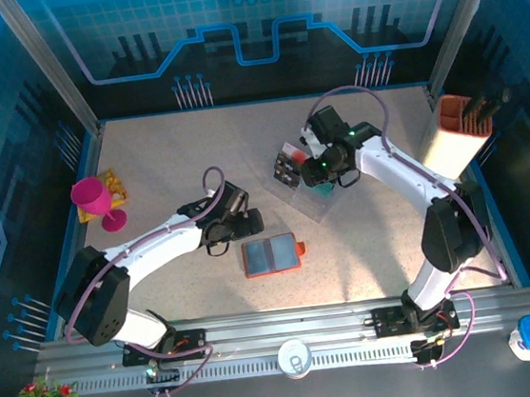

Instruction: Put the credit cards into the card holder

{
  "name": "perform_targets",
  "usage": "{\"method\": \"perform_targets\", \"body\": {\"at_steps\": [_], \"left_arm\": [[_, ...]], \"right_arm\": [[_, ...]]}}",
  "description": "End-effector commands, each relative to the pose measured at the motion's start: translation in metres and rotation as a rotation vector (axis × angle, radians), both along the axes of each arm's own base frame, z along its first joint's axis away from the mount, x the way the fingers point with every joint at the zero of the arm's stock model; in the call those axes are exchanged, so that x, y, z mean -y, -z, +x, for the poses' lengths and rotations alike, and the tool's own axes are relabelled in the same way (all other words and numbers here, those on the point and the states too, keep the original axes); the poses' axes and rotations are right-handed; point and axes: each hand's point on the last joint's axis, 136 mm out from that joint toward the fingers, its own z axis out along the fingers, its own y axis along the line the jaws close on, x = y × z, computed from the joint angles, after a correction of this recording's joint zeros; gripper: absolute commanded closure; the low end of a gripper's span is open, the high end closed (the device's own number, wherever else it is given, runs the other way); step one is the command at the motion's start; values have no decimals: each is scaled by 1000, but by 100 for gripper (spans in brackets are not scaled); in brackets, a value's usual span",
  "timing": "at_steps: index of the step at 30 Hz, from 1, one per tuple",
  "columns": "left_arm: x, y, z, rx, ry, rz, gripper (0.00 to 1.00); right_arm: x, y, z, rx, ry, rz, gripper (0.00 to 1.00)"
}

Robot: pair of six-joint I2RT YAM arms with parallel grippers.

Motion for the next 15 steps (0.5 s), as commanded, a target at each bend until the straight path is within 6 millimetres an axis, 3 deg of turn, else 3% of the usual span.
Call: {"method": "perform_targets", "body": {"at_steps": [1, 15], "left_arm": [[10, -5, 7, 5, 6, -35, 1], [-1, 6, -2, -16, 6, -30, 1]], "right_arm": [[-17, 1, 7, 6, -57, -27, 58], [-59, 33, 53, -3, -138, -149, 65]]}}
